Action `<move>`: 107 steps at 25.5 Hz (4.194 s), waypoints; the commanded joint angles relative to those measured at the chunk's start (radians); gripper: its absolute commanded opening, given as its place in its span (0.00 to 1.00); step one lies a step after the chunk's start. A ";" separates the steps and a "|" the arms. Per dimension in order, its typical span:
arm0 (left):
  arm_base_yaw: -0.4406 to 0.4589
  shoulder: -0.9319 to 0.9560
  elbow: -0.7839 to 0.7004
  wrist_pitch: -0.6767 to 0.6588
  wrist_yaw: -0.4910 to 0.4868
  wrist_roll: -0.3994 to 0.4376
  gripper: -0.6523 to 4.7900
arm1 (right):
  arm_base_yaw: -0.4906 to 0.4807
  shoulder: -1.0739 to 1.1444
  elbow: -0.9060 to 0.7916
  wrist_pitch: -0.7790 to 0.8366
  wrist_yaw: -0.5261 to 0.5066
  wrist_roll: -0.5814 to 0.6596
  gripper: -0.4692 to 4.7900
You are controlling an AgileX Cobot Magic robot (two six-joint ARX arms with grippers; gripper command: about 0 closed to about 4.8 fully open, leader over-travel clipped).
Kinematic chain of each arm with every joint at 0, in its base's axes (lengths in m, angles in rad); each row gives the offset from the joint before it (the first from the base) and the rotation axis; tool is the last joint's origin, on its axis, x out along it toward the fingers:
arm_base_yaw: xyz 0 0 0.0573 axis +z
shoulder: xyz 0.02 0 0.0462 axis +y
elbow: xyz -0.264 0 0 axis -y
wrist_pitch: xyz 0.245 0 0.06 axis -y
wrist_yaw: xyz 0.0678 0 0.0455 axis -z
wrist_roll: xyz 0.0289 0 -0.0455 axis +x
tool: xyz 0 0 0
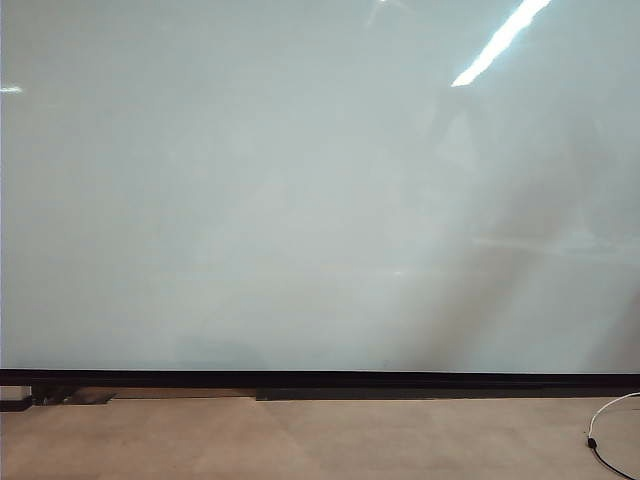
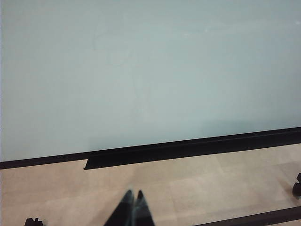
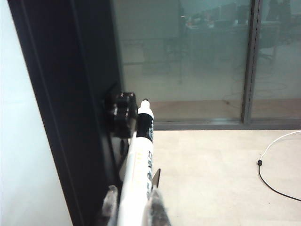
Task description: Pick up the pen on the shelf to the right of the whiteboard and draw a straight line.
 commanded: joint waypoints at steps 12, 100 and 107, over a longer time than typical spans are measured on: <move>-0.001 0.000 0.003 0.006 0.007 0.000 0.11 | -0.101 -0.171 -0.003 -0.272 0.152 -0.080 0.09; -0.001 0.000 0.003 0.074 0.078 -0.027 0.11 | 1.347 -0.510 -0.346 -0.355 1.054 -0.106 0.08; -0.001 0.000 0.004 0.074 0.078 -0.027 0.11 | 1.346 -0.509 -0.340 -0.314 1.090 -0.106 0.08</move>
